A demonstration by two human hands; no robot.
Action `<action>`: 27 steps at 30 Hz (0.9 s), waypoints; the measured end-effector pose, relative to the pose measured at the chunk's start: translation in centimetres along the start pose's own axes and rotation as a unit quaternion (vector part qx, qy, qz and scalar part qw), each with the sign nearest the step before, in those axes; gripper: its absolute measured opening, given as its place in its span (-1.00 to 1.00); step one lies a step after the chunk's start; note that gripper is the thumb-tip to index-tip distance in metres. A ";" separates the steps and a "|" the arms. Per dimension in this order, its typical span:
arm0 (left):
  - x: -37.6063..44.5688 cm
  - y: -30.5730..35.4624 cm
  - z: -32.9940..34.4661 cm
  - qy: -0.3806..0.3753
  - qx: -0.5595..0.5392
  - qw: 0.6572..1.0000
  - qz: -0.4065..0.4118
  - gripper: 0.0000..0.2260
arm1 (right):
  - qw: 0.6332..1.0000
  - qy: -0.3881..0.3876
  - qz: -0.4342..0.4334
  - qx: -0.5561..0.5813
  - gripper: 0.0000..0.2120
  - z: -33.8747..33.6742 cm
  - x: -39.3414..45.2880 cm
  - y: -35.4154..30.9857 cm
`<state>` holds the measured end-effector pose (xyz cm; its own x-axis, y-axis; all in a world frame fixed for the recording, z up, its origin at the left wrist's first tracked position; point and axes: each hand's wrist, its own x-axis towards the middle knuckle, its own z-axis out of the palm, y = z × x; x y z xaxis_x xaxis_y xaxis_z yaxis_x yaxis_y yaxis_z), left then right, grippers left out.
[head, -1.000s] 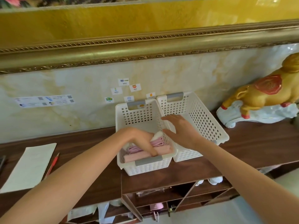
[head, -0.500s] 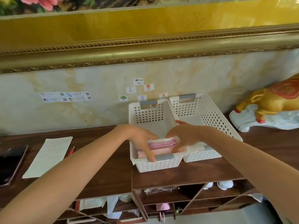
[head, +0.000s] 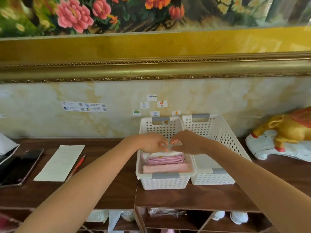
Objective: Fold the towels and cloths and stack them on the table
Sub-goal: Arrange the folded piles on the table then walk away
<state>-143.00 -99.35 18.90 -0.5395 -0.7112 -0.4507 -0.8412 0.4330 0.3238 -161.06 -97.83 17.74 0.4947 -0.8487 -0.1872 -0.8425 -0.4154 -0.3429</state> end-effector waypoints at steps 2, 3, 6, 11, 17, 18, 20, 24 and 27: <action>-0.3 0.1 0.0 0.056 -0.027 0.998 -0.007 -0.70 | 0.998 0.052 -0.006 0.024 -0.76 0.1 0.1 -0.1; -0.7 0.4 0.1 0.090 -0.034 0.995 -0.020 -0.73 | 0.997 0.073 -0.013 0.028 -0.78 0.1 0.2 0.0; -2.4 0.3 0.8 0.198 0.000 0.977 -0.084 -0.74 | 0.992 0.116 -0.041 0.019 -0.77 0.1 1.4 -0.3; -9.5 -2.6 2.9 0.334 -0.022 0.912 -0.236 -0.81 | 0.990 0.102 -0.094 0.030 -0.74 0.3 4.2 -4.7; -24.7 -6.3 9.8 0.322 -0.086 0.849 -0.409 -0.83 | 0.966 -0.009 -0.259 -0.002 -0.80 4.4 5.1 -19.7; -27.0 -6.6 11.3 0.322 -0.096 0.836 -0.435 -0.81 | 0.960 -0.026 -0.280 -0.003 -0.80 5.6 4.8 -22.5; -30.9 -7.1 14.2 0.332 -0.101 0.804 -0.483 -0.78 | 0.945 -0.045 -0.324 -0.002 -0.81 8.2 4.5 -27.4; -42.8 -8.5 23.4 0.341 -0.146 0.720 -0.586 -0.79 | 0.899 -0.118 -0.422 -0.028 -0.81 17.1 2.4 -41.3; -51.5 -9.2 29.9 0.327 -0.179 0.664 -0.648 -0.78 | 0.865 -0.159 -0.474 -0.035 -0.82 23.7 0.3 -51.2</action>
<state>-108.57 -50.13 14.22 0.8588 -0.4971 -0.1235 -0.4587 -0.8537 0.2466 -112.77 -69.05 13.43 0.9949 0.0129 -0.0997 -0.0310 -0.9039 -0.4265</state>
